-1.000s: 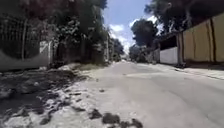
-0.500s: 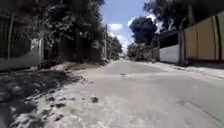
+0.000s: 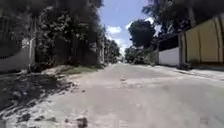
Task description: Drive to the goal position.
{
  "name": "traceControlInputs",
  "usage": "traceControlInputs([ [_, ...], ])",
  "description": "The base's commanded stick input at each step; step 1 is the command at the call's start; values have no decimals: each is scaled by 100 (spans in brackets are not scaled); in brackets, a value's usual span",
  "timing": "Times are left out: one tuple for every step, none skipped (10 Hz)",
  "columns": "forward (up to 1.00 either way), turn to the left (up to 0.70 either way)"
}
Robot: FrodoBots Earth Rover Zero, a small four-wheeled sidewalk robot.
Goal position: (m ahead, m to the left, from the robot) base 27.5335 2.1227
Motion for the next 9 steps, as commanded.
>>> traceControlInputs([
  [100,-40],
  [100,-19],
  [100,0],
  [100,0],
  [100,-23],
  [100,-40],
  [100,-10],
  [100,0],
  [100,-32],
])
